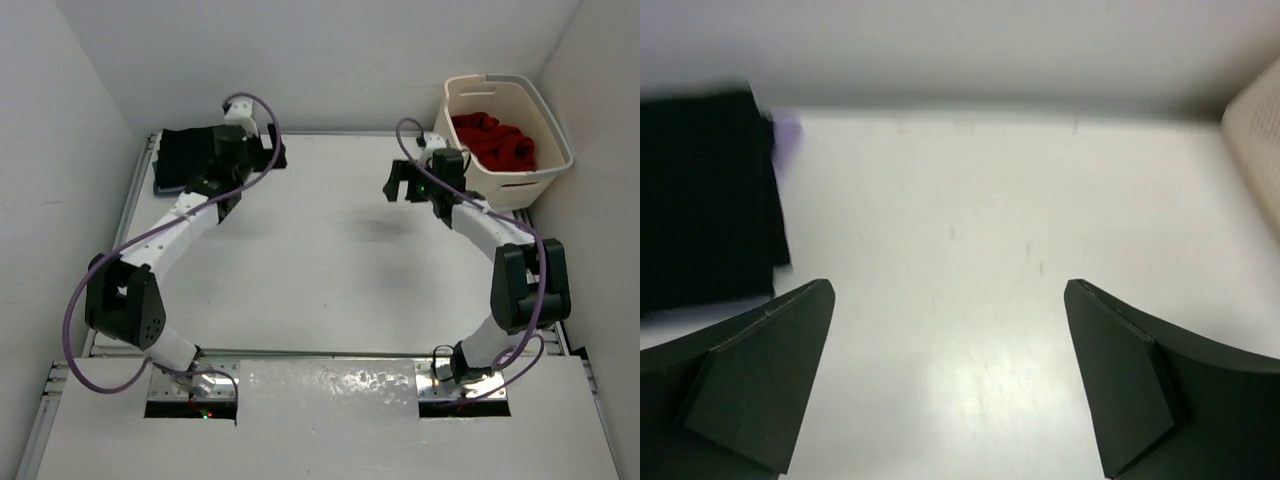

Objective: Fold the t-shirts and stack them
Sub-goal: Put the neatly folded tshirt into the corner of the board with the left arm, then grab crumpled tshirt from bin with the right arm

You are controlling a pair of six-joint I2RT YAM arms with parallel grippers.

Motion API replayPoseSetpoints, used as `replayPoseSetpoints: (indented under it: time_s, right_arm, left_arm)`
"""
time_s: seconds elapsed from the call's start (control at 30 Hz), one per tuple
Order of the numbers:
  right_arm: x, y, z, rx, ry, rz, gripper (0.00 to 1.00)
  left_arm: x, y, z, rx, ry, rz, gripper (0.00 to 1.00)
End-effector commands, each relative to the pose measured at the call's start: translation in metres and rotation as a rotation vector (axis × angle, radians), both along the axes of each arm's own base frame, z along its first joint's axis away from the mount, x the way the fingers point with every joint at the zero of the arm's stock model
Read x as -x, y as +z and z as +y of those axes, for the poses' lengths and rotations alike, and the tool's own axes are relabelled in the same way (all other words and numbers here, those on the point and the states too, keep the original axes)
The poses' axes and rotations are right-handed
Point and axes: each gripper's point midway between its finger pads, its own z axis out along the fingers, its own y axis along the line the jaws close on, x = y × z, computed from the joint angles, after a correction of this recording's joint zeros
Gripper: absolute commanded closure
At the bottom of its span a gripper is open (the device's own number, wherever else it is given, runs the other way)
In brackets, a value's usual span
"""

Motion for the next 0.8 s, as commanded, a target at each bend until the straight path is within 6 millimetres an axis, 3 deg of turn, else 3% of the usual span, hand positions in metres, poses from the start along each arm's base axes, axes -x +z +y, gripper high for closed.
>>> replayPoseSetpoints:
  time_s: [0.0, 0.03, 0.07, 0.1, 0.13, 0.17, 0.2, 0.23, 0.27, 0.33, 0.4, 0.47, 0.53, 0.57, 0.67, 0.7, 0.77]
  right_arm:
    - [-0.035, 0.079, -0.021, 0.125, -0.060, -0.150, 0.01]
    - [-0.045, 0.075, -0.031, 0.160, -0.103, -0.123, 0.01]
    - [-0.066, 0.113, -0.039, 0.172, -0.145, -0.186, 0.01]
    - [-0.070, 0.112, -0.054, 0.197, -0.194, -0.137, 0.01]
    - [-0.083, 0.096, -0.073, 0.246, -0.275, -0.082, 0.01]
    - [-0.102, 0.132, -0.092, 0.239, -0.363, -0.142, 0.01]
    - [-0.106, 0.128, -0.105, 0.271, -0.413, -0.103, 0.01]
    - [-0.116, 0.106, -0.131, 0.348, -0.526, -0.049, 0.01]
    - [-0.130, 0.135, -0.148, 0.338, -0.620, -0.101, 0.01]
    - [-0.138, 0.131, -0.170, 0.386, -0.700, -0.071, 0.01]
    - [-0.157, 0.124, -0.193, 0.442, -0.794, -0.084, 0.01]
    - [-0.164, 0.111, -0.233, 0.432, -0.882, -0.069, 0.01]
    - [-0.166, 0.101, -0.251, 0.414, -0.921, -0.072, 0.01]
    - [-0.165, 0.090, -0.270, 0.398, -0.967, -0.075, 0.01]
    - [-0.169, 0.067, -0.298, 0.389, -1.002, -0.074, 0.01]
    - [-0.178, 0.044, -0.299, 0.385, -0.973, -0.050, 0.01]
    - [-0.191, 0.040, -0.312, 0.400, -0.977, -0.101, 0.01]
  left_arm:
    - [0.004, -0.023, 0.013, 0.075, 0.051, 0.015, 0.00]
    - [0.006, -0.028, 0.015, 0.065, 0.059, 0.023, 0.00]
    - [0.008, -0.034, 0.018, 0.056, 0.067, 0.032, 0.00]
    - [0.009, -0.035, 0.018, 0.055, 0.067, 0.026, 0.00]
    - [0.009, -0.036, 0.017, 0.054, 0.056, 0.019, 0.00]
    - [0.009, -0.036, 0.014, 0.059, 0.043, 0.009, 0.00]
    - [0.009, -0.036, 0.012, 0.067, 0.031, 0.005, 0.00]
    - [0.009, -0.033, 0.005, 0.078, -0.006, -0.011, 0.00]
    - [0.012, -0.038, 0.002, 0.081, -0.025, -0.009, 0.00]
    - [0.015, -0.029, -0.007, 0.091, -0.080, -0.074, 0.00]
    - [0.020, -0.040, -0.015, 0.085, -0.119, -0.074, 0.00]
    - [0.017, -0.048, -0.021, 0.085, -0.137, -0.061, 0.00]
    - [0.013, -0.062, -0.028, 0.065, -0.168, -0.038, 0.00]
    - [0.013, -0.066, -0.034, 0.064, -0.204, -0.034, 0.00]
    - [0.013, -0.074, -0.048, 0.071, -0.271, -0.024, 0.00]
    - [0.013, -0.076, -0.051, 0.075, -0.290, -0.023, 0.00]
    - [0.011, -0.077, -0.055, 0.072, -0.307, -0.024, 0.00]
